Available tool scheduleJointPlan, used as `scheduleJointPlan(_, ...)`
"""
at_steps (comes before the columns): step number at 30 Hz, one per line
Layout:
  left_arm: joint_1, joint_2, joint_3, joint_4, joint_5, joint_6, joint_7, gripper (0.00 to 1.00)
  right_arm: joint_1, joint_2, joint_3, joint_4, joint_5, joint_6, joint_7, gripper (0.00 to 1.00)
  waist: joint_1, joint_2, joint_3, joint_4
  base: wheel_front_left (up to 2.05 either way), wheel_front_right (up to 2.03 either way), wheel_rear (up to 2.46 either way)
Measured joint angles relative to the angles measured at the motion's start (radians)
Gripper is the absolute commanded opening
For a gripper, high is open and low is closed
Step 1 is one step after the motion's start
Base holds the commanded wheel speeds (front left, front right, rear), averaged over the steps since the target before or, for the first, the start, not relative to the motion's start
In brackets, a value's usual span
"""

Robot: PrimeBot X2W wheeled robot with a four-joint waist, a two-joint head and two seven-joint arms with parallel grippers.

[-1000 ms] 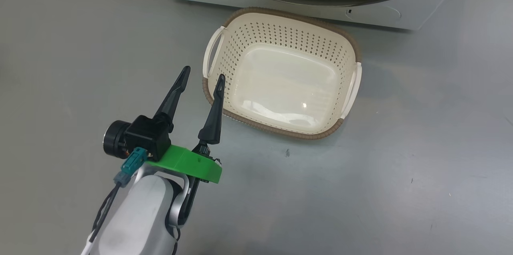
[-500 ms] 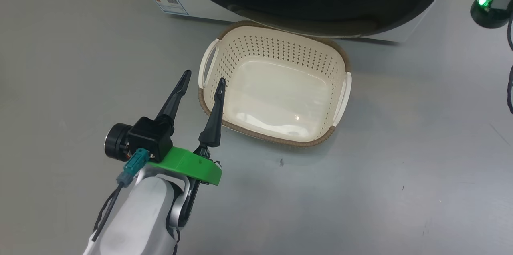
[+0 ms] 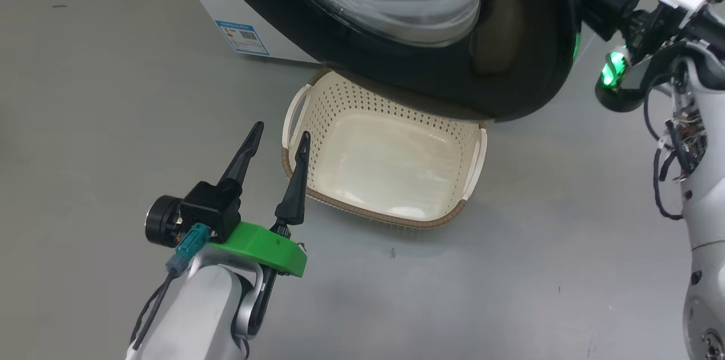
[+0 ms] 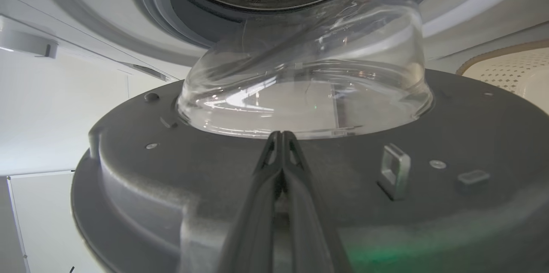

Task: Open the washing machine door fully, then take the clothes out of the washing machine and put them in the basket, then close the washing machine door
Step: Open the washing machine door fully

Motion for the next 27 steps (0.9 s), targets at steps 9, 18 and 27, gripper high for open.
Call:
scheduleJointPlan(9, 0.046, 0.0, 0.014, 0.033, 0.021, -0.007, 0.0, 1.0, 0.095, 0.067, 0.022, 0.019, 0.019, 0.016, 0.018, 0.0, 0.0, 0.0, -0.076, -0.005, 0.0, 0.0, 0.0)
scheduleJointPlan(18, 0.095, 0.001, 0.02, 0.056, 0.031, -0.013, 0.0, 1.0, 0.182, 0.101, 0.053, 0.028, 0.028, 0.024, 0.034, 0.0, 0.0, 0.0, -0.155, -0.004, 0.0, 0.0, 0.0)
scheduleJointPlan(27, 0.126, 0.001, 0.021, 0.071, 0.037, -0.023, 0.0, 1.0, 0.254, 0.12, 0.092, 0.022, 0.045, 0.033, 0.037, 0.0, 0.0, 0.0, -0.214, 0.013, 0.0, 0.0, 0.0)
